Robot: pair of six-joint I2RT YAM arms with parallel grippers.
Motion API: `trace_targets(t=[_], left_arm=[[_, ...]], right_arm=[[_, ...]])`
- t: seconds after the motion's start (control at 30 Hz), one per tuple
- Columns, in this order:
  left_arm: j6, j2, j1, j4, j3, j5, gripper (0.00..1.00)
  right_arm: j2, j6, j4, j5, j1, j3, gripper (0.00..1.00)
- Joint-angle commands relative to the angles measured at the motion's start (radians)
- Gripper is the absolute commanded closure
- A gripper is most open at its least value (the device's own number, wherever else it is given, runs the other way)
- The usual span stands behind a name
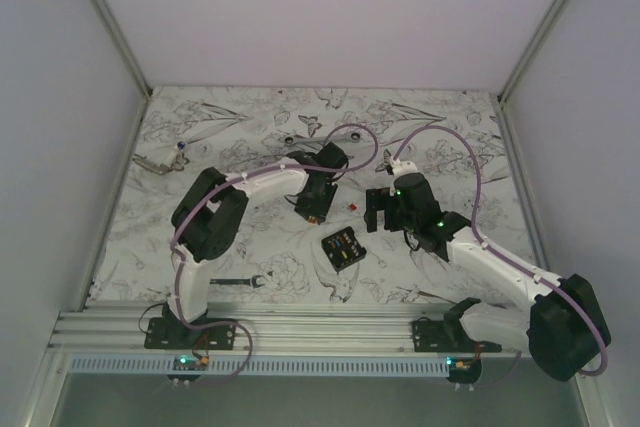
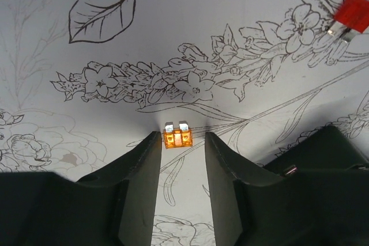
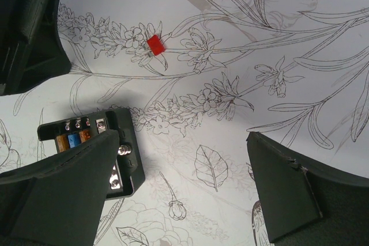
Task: Snap on the fuse box
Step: Pick up the fuse from the center of the board.
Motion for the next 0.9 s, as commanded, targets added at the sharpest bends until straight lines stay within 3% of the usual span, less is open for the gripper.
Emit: trace_targets(t=[0.0, 0.4, 0.87], left_arm=[[-0.099, 0.054, 0.001, -0.07, 0.022, -0.027, 0.6], [-0.162, 0.084, -0.015, -0.117, 0.039, -0.054, 0.62], [-0.307, 0.046, -0.004, -0.13, 0.018, -0.062, 0.8]], right_arm=[[-0.013, 0.007, 0.032, 0.001, -0.007, -0.001, 0.0], [-0.006, 0.009, 0.034, -0.011, -0.007, -0.001, 0.0], [-0.024, 0.003, 0.052, -0.068, -0.007, -0.008, 0.01]])
